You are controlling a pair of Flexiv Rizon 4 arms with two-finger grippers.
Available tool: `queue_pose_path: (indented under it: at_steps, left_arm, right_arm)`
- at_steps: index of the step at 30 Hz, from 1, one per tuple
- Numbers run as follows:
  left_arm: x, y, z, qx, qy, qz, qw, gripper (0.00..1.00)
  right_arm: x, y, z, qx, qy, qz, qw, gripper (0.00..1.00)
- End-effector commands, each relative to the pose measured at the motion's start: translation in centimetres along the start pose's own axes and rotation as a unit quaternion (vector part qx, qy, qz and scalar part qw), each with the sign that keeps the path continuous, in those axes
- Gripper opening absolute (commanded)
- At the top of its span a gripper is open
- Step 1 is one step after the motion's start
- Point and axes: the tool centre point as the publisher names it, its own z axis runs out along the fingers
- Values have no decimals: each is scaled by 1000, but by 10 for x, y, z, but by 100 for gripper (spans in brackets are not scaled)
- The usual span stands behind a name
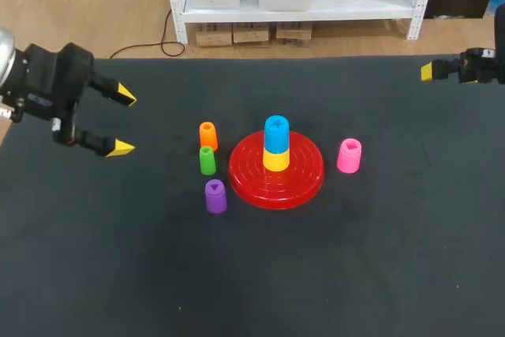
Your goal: Pick up and stack the cylinders on the red base in this order: pink,purple,orange,green
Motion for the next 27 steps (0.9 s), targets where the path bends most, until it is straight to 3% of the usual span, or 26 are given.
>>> queue_pose_path:
  at_steps: [1, 7, 13, 18, 27]
  left_arm:
    - [4, 5, -1, 14, -27, -2, 1000, 100]
    - [3, 7, 0, 32, -28, 0, 999, 100]
    - [6, 8, 2, 41, -22, -40, 998, 100]
    - [6, 8, 3, 40, -2, -28, 999, 100]
    - [7, 8, 3, 36, -1, -27, 999, 100]
  right_arm:
    - [0, 0, 0, 1, 0, 0, 1000, 100]
    - [0, 0, 0, 1, 0, 0, 1000, 100]
    - [0, 0, 0, 1, 0, 0, 1000, 100]
    - [0, 0, 0, 1, 0, 0, 1000, 100]
    - [0, 0, 0, 1, 0, 0, 1000, 100]
